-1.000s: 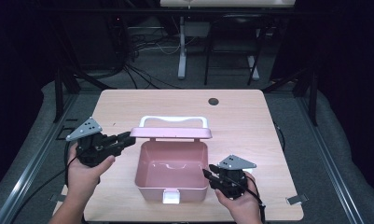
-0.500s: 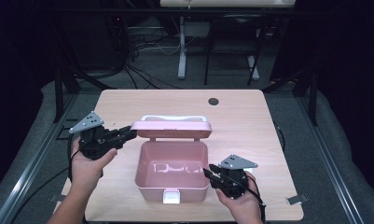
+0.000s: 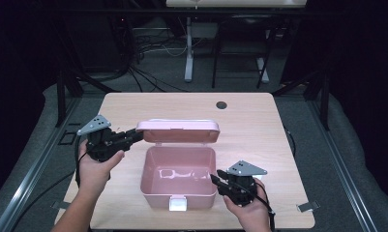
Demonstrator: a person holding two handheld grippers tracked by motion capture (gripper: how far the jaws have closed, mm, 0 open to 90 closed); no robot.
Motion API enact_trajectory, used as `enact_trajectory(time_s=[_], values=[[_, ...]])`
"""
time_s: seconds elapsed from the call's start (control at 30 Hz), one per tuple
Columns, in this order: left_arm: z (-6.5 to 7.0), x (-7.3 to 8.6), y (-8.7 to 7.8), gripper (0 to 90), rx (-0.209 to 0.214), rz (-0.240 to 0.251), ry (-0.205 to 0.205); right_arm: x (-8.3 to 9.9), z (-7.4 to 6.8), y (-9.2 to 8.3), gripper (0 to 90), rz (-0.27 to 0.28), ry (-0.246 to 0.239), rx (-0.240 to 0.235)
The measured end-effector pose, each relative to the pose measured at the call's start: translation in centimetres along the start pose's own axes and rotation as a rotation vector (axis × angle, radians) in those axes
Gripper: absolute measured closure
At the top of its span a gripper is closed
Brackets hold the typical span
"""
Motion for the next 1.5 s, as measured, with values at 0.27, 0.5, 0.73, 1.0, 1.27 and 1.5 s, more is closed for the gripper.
enact_trajectory(time_s=[0.27, 0.5, 0.73, 1.0, 1.27, 1.5], values=[[-0.6, 0.6, 0.9, 75.3, -0.008, -0.004, -0.011, 0.0, 0.0, 0.0, 68.6, 0.000, 0.001, -0.001], [-0.9, 0.9, 1.5, 75.2, -0.029, -0.001, -0.010, 0.1, 0.1, 0.1, 67.6, 0.002, 0.013, -0.006], [-1.2, 1.0, 2.0, 76.3, -0.037, 0.009, -0.013, 0.2, 0.1, 0.1, 67.4, 0.006, 0.019, -0.011], [-1.5, 1.0, 2.6, 78.1, -0.055, 0.020, -0.017, 0.2, 0.1, 0.2, 67.3, 0.010, 0.021, -0.006], [-1.9, 1.1, 3.2, 79.5, -0.063, 0.022, -0.024, 0.2, 0.1, 0.2, 67.2, 0.012, 0.024, -0.006], [-2.2, 1.2, 3.6, 80.5, -0.072, 0.029, -0.038, 0.2, 0.1, 0.3, 67.1, 0.019, 0.029, -0.006]])
Point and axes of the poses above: each handheld gripper's, and its own axes: y roughly forward along the jaws, x roughly out of its underside, z roughly to its right, the point moved 1 cm from there along y, roughly forward along the jaws, and after that the axes turned 10 degrees about -y, right-handed, at the moved point
